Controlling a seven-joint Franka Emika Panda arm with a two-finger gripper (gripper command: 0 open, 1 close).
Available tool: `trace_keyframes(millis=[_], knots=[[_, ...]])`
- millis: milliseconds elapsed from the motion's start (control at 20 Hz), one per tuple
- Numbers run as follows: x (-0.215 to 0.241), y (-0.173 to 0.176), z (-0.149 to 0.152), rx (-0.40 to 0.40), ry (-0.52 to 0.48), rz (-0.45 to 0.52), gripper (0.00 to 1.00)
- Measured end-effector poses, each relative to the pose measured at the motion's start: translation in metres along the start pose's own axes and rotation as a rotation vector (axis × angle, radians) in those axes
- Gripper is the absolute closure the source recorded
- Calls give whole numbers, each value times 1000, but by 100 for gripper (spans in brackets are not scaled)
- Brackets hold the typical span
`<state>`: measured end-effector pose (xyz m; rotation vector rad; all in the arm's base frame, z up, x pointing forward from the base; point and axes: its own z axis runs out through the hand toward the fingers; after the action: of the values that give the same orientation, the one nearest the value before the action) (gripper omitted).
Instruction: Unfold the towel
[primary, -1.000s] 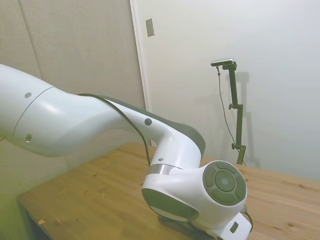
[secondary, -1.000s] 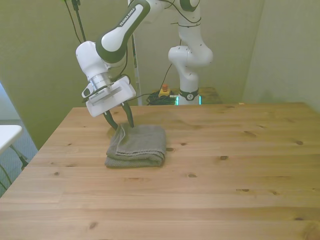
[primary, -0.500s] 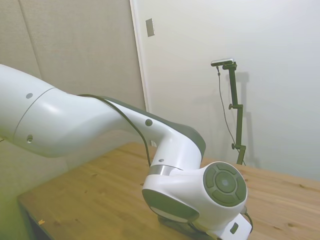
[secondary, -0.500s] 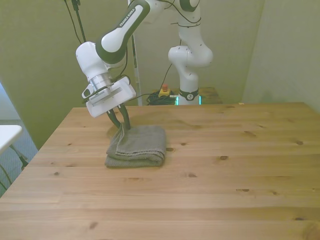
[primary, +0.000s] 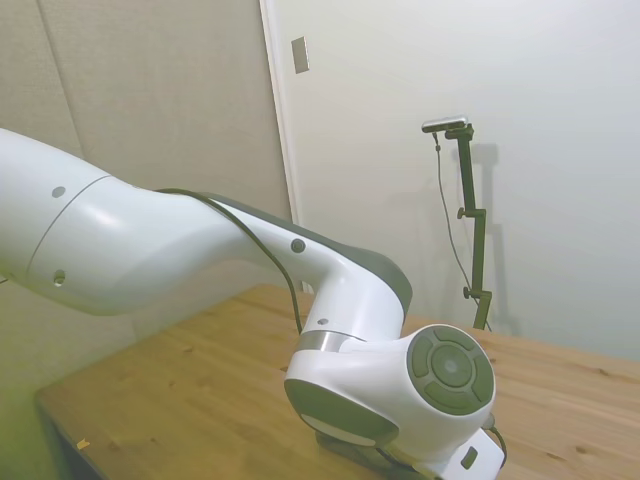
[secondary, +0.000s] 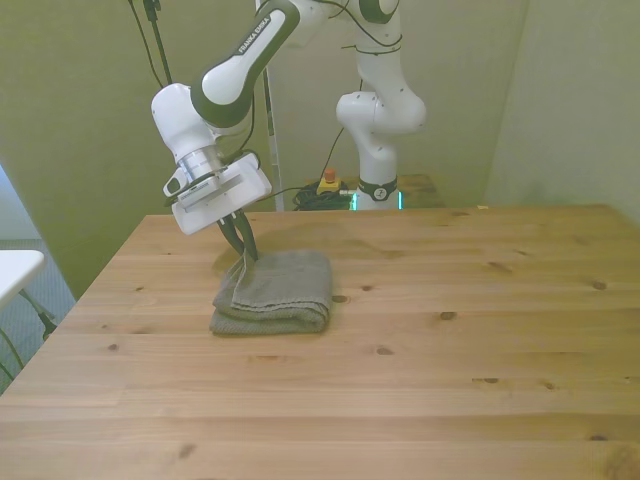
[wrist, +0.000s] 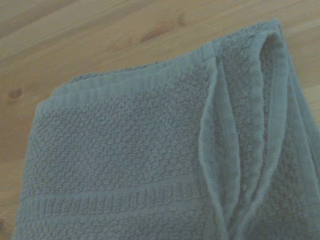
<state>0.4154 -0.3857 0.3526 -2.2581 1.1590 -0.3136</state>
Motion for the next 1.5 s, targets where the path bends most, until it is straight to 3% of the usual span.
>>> trace_keyframes(millis=[350,750,1100,1250,1500], knots=[[-17,-52,5,14,7,-66,100],[-99,-140,28,-9,-4,-167,100],[-128,-173,22,-22,50,-211,100],[-136,-194,33,-45,114,-214,100],[-163,-226,57,-59,109,-244,100]])
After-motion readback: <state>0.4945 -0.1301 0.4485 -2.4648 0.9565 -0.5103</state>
